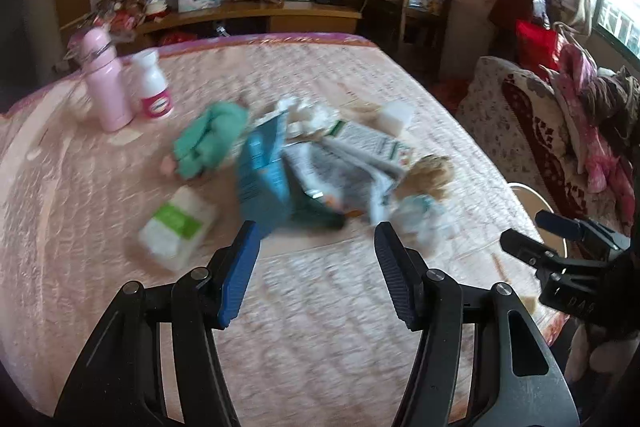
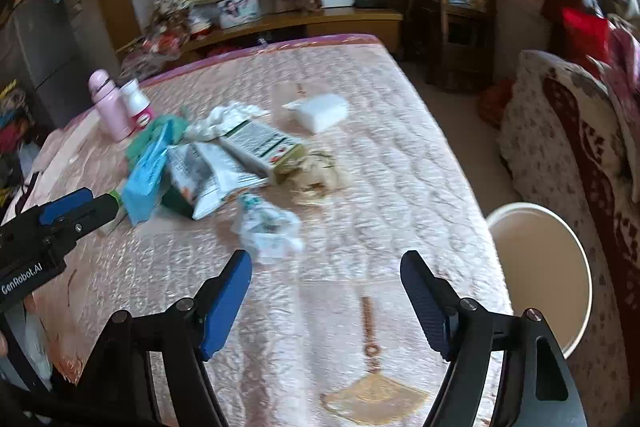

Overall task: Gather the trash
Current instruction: 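Move both open tools back over the trash on the bed, then grasp the white-green tissue pack with the left tool while the right tool grasps the crumpled plastic bag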

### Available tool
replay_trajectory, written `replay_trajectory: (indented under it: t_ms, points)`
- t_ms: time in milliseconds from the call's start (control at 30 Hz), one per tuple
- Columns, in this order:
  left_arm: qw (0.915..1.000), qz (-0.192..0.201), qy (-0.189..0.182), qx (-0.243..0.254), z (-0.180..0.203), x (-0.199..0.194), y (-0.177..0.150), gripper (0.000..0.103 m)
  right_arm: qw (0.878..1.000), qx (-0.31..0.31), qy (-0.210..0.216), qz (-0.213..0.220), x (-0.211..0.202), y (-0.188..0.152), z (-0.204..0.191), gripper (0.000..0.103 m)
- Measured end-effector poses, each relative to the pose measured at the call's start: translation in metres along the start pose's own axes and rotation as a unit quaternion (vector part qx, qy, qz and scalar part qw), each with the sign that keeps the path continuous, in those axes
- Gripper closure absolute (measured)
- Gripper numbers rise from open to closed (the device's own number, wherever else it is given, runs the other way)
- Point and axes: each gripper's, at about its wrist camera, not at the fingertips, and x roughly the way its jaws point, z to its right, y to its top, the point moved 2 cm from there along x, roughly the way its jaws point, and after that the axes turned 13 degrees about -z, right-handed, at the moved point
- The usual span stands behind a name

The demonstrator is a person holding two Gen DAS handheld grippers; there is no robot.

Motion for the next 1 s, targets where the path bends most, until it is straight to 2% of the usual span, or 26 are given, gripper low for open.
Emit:
replay_trajectory:
  t_ms: [233,433,600,800,1000]
  points:
    - [0.999,-0.008,0.028,-0.035,-0.055,-0.002,-0.013,0.045,1.0,-0.022,0.008,-0.011,0.012,0.004,-0.022,0.028]
    - [0.9976,-0.002,0.039,-0.058,-0.081,-0.006,-0.018,0.045,1.0,-0.027,0.008,-0.012,0.018,0.008,-0.033,0.023]
    - [0.998,-0.005,0.03,-0.055,-0.092,-0.004,-0.019,0.045,0.999,-0.031,0.007,-0.013,0.021,0.011,-0.04,0.023]
    - [0.998,-0.017,-0.004,-0.061,-0.104,0.003,-0.019,0.045,0.999,-0.028,0.006,-0.021,0.029,0.012,-0.04,0.022]
    - [0.9983,-0.039,0.002,-0.043,-0.109,0.021,-0.013,0.043,0.999,-0.031,0.011,-0.024,0.037,0.014,-0.038,0.02]
